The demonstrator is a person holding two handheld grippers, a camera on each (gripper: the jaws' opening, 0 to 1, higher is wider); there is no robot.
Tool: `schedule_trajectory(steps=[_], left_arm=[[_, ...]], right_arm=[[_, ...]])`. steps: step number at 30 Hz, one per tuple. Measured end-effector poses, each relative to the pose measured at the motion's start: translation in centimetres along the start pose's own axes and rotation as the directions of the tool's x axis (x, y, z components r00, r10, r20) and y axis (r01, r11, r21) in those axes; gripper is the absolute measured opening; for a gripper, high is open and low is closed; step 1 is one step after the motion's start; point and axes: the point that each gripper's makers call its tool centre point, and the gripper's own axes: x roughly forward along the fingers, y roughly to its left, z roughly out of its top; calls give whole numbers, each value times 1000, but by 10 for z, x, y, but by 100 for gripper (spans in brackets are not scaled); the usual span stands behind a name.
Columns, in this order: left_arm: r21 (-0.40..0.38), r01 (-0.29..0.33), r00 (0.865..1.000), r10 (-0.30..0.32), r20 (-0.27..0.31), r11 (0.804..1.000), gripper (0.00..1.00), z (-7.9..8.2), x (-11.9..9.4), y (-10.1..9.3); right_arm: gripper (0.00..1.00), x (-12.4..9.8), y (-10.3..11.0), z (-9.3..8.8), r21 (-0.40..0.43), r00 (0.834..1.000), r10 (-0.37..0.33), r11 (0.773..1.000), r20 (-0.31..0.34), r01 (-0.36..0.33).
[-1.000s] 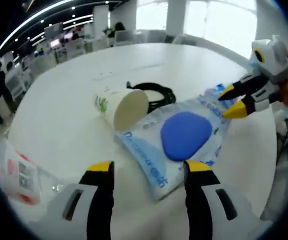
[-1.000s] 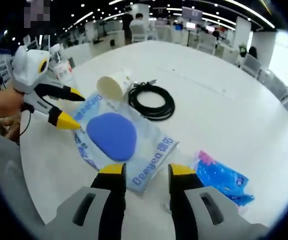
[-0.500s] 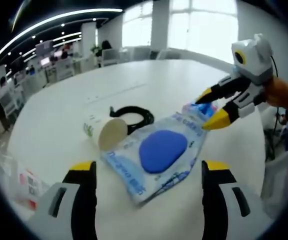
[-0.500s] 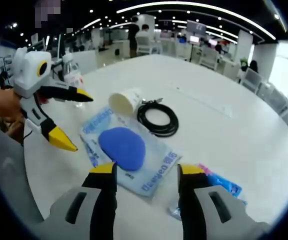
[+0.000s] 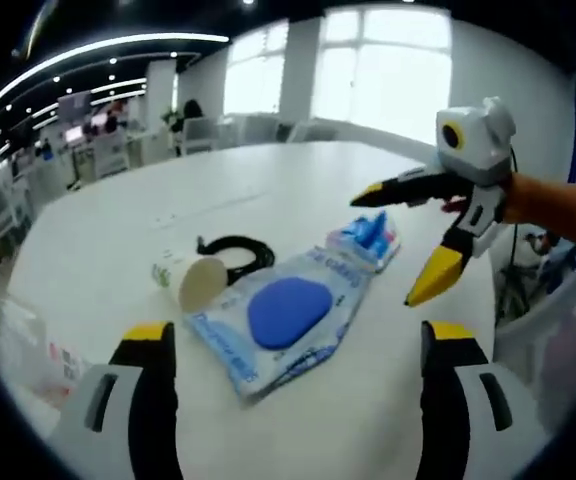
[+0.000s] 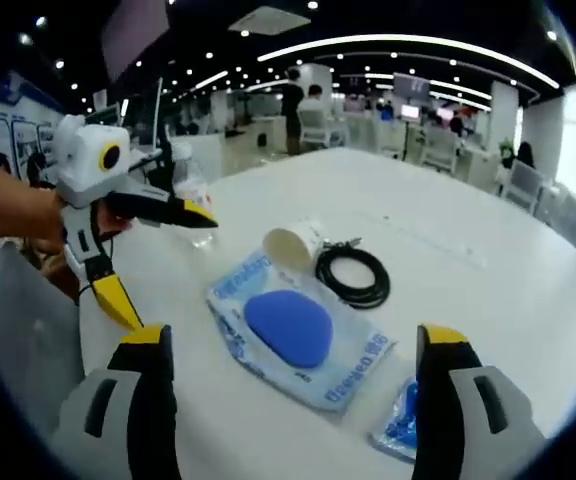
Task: Arrange the tabletop items into an orderly group along one side of the table until the central work area is clear of visible clutter.
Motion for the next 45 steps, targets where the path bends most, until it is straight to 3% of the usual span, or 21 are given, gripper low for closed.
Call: schedule_trajectory(steps=[15,24,33,41,45], left_arm=[[-3,26,996,-25,82,1000,99,8,-45,-21],[-35,-14,994,17,105,999,99,2,-71,-19],[-44,-61,990,66,124,997,99,-3,-99,-17],[-81,-99,986,108,125,992,99,-15,-115,-9],[-101,-120,985,131,112,988,99,-23,-123,-5]], right_arm=[[99,-29,20,10,-38,999,-21,999,47,23],[99,-36,29,18,-67,998,-12,998,63,16],[99,-14,33,34,-98,997,20,995,68,-14],[93,22,32,44,-130,998,52,991,47,-46],[85,38,29,48,-152,997,58,987,41,-51]])
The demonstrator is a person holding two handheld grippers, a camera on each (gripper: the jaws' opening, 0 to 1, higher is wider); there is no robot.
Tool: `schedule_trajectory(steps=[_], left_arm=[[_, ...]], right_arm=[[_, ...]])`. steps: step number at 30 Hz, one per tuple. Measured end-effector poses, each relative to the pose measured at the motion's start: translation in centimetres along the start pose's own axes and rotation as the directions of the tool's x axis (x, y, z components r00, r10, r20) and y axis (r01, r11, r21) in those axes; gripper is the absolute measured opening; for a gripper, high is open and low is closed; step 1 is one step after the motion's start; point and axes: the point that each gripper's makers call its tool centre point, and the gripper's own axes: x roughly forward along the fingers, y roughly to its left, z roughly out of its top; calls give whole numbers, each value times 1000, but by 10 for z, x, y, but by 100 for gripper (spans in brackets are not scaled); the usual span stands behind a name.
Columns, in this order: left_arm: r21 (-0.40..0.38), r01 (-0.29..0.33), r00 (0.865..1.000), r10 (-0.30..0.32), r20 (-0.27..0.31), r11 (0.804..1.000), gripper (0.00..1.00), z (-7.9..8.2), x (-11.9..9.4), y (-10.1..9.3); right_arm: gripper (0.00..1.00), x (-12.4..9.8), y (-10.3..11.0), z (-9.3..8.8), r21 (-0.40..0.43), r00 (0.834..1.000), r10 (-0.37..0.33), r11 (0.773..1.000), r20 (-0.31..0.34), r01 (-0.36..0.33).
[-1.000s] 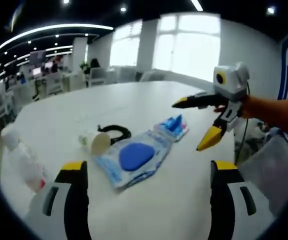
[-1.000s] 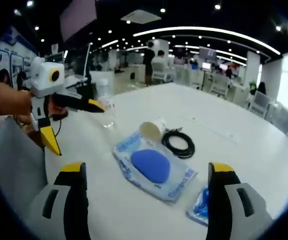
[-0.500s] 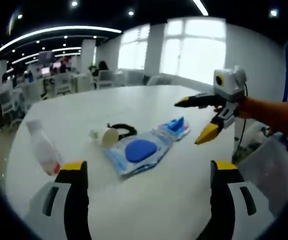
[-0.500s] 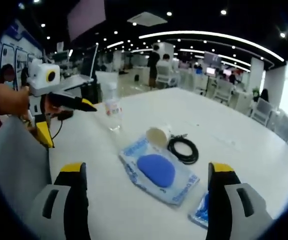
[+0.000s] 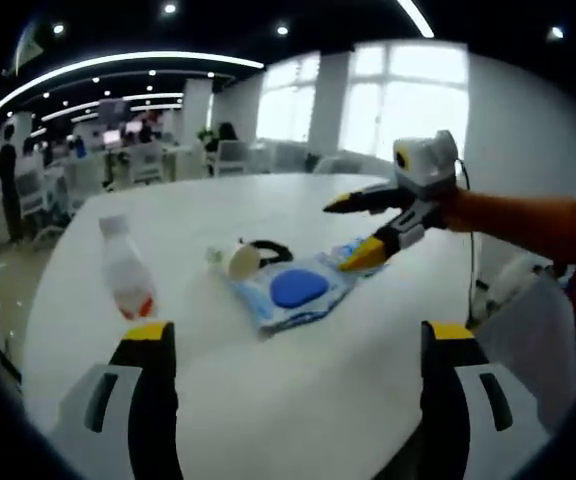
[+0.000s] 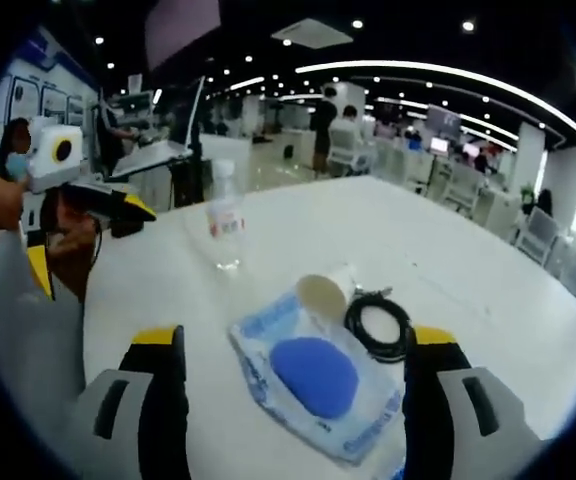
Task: Arrange the tabletop items into an orderly group along one side of the table until the central work area is clear of visible clutter.
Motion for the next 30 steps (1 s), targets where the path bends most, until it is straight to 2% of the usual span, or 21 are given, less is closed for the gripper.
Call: schedule_trajectory(steps=[3,8,11,16,20,24,27,30], left_arm=[[-12,-15,1000,15,2,1000,99,-2,-5,4],[-28,-38,999,38,4,999,98,-5,-12,9],[-37,-48,999,48,2,998,98,-6,-14,11],[-47,-57,998,57,1,997,97,-6,-13,12],[-52,-58,998,58,1,997,96,-6,-11,12],[-56,-58,998,58,-1,997,95,-7,-10,13],[-62,-59,998,59,-6,996,95,-9,-10,14],[-69,-61,998,61,-5,996,95,-9,-9,16]], right_arm=[[81,12,-5,1,0,1000,4,1000,-4,-4],[64,31,-14,2,-19,1000,-3,1000,-10,3],[60,43,-22,1,-5,1000,-11,1000,-21,11],[43,55,-32,-1,-29,999,-29,999,-29,28],[41,65,-39,-6,-36,998,-42,999,-47,40],[31,75,-46,-12,-43,997,-50,998,-63,47],[30,83,-51,-15,-37,996,-53,998,-76,50],[26,90,-53,-19,-39,995,-55,998,-87,52]])
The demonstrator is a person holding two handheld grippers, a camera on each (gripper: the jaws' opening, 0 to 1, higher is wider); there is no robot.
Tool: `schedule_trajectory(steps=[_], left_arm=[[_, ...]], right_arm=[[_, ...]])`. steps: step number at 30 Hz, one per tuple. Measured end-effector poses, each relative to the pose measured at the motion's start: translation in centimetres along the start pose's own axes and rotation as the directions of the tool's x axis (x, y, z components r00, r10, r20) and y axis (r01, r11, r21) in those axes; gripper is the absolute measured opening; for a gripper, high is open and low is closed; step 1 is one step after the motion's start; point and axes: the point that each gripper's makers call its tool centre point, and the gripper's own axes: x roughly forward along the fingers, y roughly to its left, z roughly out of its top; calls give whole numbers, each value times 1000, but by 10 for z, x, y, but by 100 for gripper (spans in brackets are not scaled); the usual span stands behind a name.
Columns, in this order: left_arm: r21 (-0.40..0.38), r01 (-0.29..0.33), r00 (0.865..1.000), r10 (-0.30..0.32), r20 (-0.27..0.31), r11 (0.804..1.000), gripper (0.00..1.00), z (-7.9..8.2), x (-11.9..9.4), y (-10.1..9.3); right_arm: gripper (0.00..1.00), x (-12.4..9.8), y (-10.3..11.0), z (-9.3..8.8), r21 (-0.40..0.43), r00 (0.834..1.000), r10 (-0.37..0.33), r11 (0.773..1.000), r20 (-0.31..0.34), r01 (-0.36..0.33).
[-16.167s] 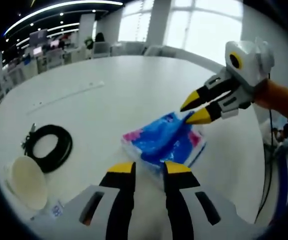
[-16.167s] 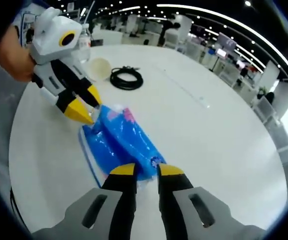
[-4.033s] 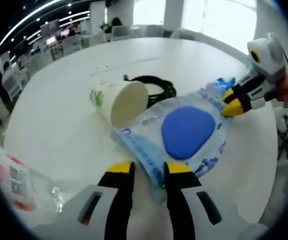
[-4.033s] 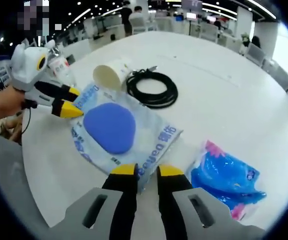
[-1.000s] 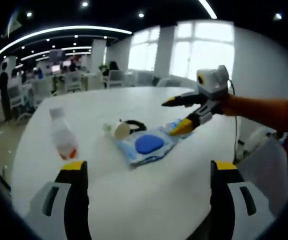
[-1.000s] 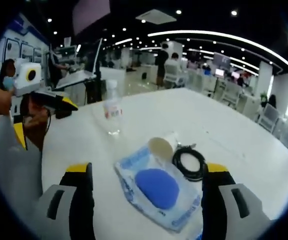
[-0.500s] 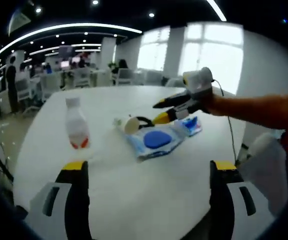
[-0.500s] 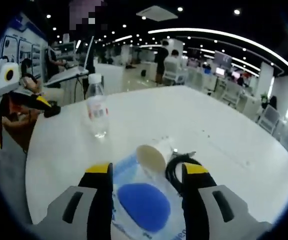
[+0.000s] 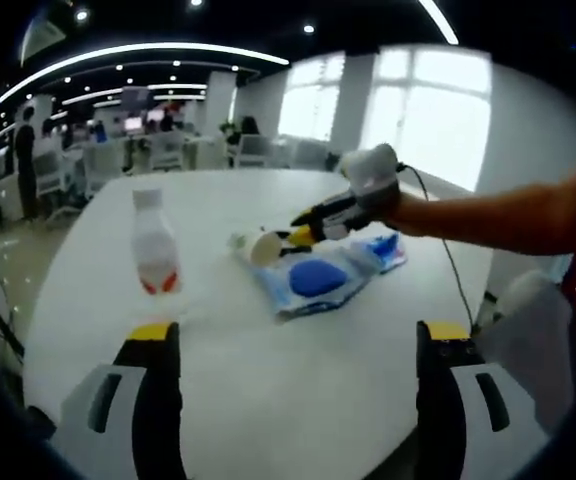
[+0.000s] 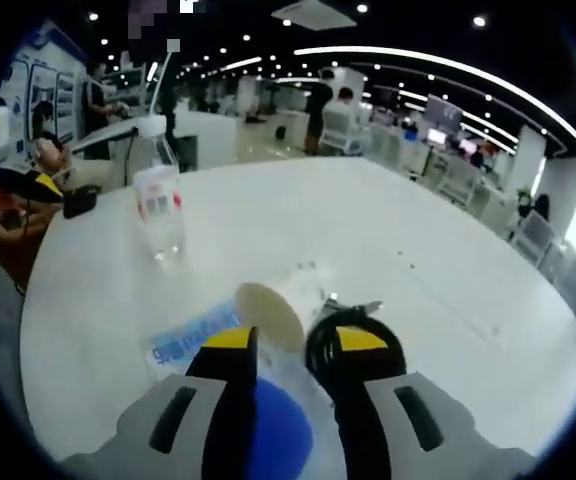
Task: Arrange the tabletop items into an orderly group along one side of the table until the central work area is clear of visible clutter.
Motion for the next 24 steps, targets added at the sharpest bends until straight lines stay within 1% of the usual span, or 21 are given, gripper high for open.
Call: schedule_trajectory(steps=[7,13,16,22,24], left_arm=[[-7,3,1000,-3,-6,1000,94,-1,2,1],[-20,11,1000,-12,-12,1000,93,-3,4,1],[-24,13,1000,-13,-15,1000,92,-4,4,1],[-26,20,1000,-21,-23,999,91,-6,5,0],[-27,24,999,-25,-24,999,91,-6,6,-1]], right_arm=[[24,13,-2,-5,11,1000,0,1000,-13,0],[21,22,-3,-9,11,1000,-3,1000,-24,3],[18,24,-3,-9,12,1000,-2,1000,-22,3],[16,28,-4,-10,16,1000,-4,1000,-26,4],[14,28,-5,-11,19,1000,-3,1000,-29,3]])
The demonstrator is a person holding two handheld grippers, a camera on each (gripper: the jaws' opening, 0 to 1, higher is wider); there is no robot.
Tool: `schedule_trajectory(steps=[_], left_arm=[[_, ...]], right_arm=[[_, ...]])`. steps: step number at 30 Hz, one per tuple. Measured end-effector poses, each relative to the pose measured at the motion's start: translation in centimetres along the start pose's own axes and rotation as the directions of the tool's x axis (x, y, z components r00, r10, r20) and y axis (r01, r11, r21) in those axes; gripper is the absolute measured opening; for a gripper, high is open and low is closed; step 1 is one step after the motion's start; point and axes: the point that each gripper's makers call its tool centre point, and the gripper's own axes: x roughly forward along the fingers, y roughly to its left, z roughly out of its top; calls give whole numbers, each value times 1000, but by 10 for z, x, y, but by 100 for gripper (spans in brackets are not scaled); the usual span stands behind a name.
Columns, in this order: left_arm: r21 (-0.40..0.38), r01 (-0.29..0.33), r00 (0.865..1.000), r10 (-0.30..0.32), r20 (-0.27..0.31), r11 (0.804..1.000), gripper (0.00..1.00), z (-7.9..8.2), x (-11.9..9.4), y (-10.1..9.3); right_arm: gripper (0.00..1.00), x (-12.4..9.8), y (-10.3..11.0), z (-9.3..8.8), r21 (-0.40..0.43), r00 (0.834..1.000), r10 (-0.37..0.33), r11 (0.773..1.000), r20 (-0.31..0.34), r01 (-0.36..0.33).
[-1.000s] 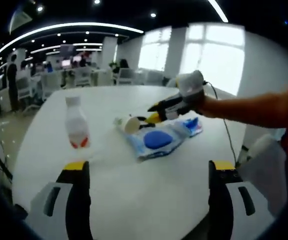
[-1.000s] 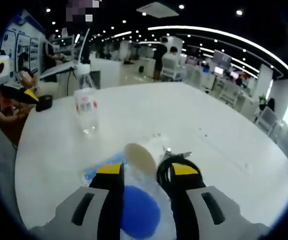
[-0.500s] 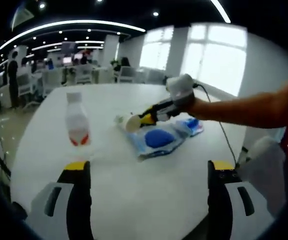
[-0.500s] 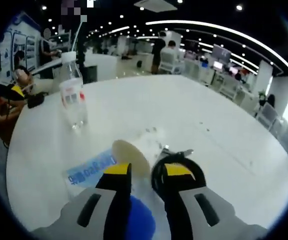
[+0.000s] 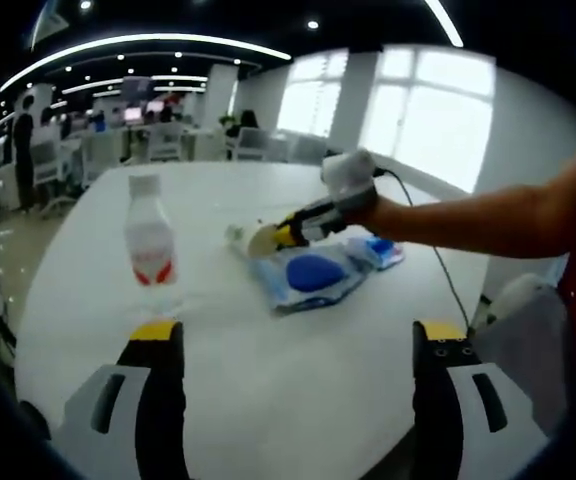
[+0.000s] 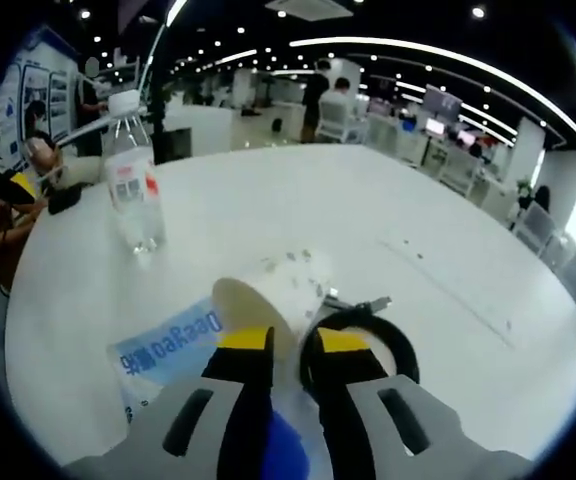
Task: Arrange the tabletop items into an orderly group along one side of the table until the central work area is clear of visible clutter.
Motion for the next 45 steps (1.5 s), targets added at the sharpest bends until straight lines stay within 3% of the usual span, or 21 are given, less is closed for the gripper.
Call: schedule_trajectory(steps=[17,45], left_arm=[[0,7,1000,-7,-12,1000,90,-3,0,-2],[12,17,1000,-17,-16,1000,88,-3,1,-4]], right_arm=[[4,-2,-6,8,-5,1000,-19,1000,15,19],[1,-10,-16,29,11,1000,-12,1000,1,12]])
